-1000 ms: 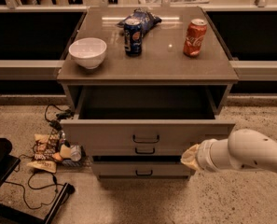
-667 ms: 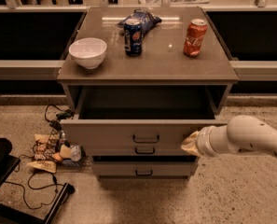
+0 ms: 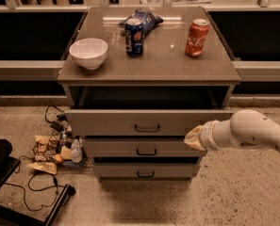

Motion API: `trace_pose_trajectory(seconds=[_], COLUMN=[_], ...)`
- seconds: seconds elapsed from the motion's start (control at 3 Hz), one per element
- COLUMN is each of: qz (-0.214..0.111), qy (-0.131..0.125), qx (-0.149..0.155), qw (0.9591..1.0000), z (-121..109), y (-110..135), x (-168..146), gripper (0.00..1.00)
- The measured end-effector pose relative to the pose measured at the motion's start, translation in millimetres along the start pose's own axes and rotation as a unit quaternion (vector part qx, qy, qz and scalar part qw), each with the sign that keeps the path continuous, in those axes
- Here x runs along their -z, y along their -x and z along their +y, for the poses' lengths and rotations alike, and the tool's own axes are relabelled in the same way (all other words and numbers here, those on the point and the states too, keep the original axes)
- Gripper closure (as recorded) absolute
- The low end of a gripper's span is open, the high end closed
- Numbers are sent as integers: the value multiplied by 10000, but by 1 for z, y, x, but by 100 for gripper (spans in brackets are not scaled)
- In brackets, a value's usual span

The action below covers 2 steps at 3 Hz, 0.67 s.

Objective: Close top drawer

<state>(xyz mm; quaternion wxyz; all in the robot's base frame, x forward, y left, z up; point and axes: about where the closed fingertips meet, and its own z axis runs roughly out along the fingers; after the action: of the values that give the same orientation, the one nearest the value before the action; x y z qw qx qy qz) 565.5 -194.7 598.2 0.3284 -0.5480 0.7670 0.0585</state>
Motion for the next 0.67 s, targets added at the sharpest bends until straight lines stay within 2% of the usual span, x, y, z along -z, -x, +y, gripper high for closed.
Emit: trace_pose_trajectory(seconds=[0.33, 0.67], qz=[-99, -141], qy=[-175, -353], qx=[-61, -181], qw=[9998, 9991], z=[-35, -85], y=[-1, -6], x=[-5, -16], gripper=[100, 100])
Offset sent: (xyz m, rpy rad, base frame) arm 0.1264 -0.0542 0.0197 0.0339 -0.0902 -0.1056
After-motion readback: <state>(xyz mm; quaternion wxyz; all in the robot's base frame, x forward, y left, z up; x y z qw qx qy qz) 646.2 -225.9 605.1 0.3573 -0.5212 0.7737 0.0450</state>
